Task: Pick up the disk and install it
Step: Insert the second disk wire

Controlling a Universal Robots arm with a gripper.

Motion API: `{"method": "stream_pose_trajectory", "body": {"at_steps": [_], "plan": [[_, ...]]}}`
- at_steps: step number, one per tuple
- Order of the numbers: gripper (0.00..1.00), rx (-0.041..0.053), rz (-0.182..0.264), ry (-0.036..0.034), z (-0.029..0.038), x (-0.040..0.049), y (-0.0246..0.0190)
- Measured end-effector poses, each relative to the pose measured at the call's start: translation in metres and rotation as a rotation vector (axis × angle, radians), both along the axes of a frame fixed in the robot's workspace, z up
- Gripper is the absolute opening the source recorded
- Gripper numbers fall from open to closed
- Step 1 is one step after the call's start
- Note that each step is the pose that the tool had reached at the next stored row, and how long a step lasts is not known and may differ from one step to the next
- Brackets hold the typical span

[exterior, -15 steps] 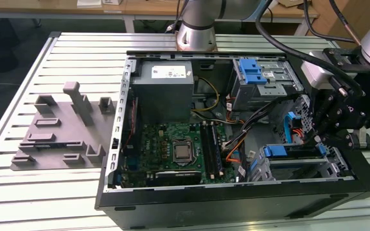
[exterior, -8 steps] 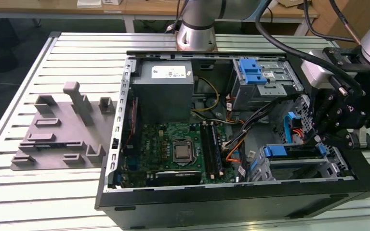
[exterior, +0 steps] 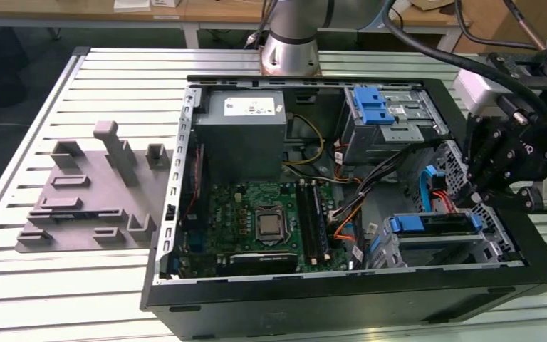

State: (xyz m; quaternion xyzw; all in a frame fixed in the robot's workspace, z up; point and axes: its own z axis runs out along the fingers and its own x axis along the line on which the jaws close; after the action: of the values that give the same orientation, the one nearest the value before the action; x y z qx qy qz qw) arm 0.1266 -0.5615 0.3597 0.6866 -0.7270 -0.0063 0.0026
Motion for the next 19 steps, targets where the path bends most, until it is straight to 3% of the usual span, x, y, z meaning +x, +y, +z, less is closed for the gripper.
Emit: {"method": "stream_pose_trajectory", "body": {"at_steps": [6, 19], "plan": [[0.11, -0.0001, 0.0, -0.0037, 0.0001, -0.0122, -0.0001], [0.11, -0.0001, 0.0, -0.0066, 0.0107, -0.0192, 0.0]]}}
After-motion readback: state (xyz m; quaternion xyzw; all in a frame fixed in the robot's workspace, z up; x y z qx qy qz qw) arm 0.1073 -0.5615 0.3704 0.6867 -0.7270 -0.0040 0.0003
